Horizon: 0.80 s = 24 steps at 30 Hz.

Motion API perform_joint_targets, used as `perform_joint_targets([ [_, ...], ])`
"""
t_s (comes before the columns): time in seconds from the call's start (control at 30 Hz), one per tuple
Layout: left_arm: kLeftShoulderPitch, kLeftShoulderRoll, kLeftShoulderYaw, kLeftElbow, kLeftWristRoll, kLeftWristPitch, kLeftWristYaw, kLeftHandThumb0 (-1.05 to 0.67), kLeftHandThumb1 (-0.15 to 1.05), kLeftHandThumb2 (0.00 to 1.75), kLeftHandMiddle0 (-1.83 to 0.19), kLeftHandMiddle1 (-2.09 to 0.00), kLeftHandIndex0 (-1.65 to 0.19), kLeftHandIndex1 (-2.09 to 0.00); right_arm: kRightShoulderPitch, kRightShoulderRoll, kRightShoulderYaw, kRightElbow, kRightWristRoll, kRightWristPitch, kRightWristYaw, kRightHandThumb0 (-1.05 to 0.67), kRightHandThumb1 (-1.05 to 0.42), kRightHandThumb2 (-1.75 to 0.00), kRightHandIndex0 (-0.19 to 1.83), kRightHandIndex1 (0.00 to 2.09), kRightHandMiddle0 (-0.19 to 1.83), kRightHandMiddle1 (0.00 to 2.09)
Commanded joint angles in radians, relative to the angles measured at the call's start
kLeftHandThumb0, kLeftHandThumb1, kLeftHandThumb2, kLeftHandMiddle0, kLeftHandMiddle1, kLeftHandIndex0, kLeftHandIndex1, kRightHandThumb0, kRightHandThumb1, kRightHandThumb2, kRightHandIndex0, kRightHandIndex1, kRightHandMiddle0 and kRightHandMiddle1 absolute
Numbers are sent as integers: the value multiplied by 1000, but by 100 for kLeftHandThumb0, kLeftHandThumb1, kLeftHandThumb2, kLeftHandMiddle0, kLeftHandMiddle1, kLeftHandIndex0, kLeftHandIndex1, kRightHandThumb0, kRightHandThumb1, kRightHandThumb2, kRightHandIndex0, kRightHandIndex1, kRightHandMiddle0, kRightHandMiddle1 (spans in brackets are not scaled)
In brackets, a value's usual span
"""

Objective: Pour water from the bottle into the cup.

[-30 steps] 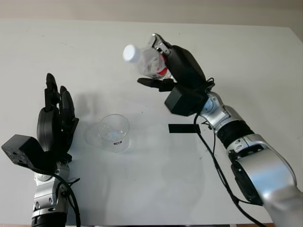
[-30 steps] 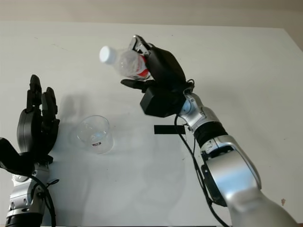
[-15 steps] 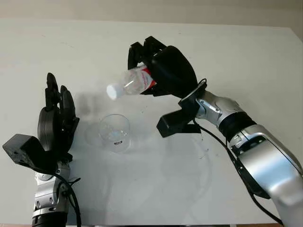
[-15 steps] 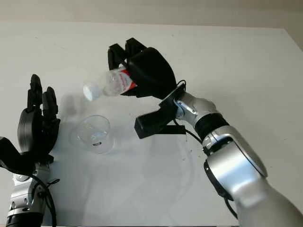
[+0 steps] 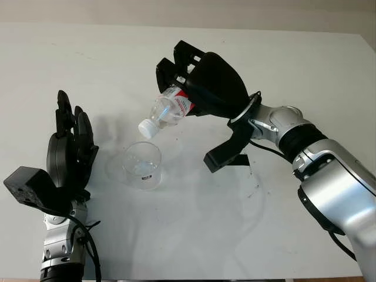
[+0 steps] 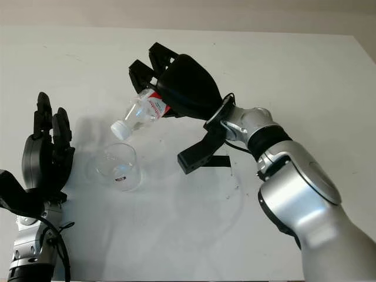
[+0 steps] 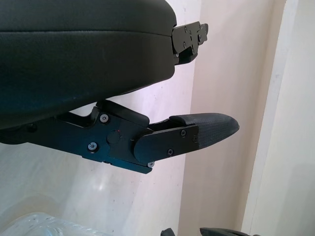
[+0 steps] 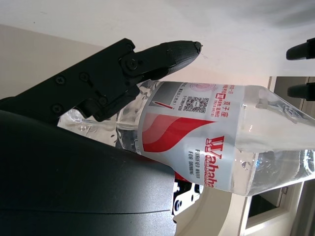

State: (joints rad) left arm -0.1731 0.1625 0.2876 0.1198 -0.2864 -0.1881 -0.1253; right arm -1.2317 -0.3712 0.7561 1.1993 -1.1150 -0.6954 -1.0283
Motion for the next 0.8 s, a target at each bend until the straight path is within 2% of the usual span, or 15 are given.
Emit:
perform_joint_targets([
  [0.0,-2,-6,-2,2,3,-4,0,-73,105,56,18,-5,19,-1,-45,-13,9,4,-4,1,-28,-51,-105,-40,108,209,75,209],
  [0.33,-7,-12,0,9,-3,-6,-3,-72,105,55,18,-5,19,-1,-80,-20,74,14,-52,4,-121,-52,-105,-41,109,209,77,209],
  [0.47,-9,-9,0,14,-2,-12,-9,-70,105,56,18,-5,19,0,-98,-25,119,9,-100,6,-198,-52,-105,-35,109,209,74,209],
  [0.77,-21,-4,2,19,16,-13,-1,-72,105,56,19,-5,19,0,-126,-17,185,18,-159,26,-323,-53,-105,-37,118,209,80,209],
])
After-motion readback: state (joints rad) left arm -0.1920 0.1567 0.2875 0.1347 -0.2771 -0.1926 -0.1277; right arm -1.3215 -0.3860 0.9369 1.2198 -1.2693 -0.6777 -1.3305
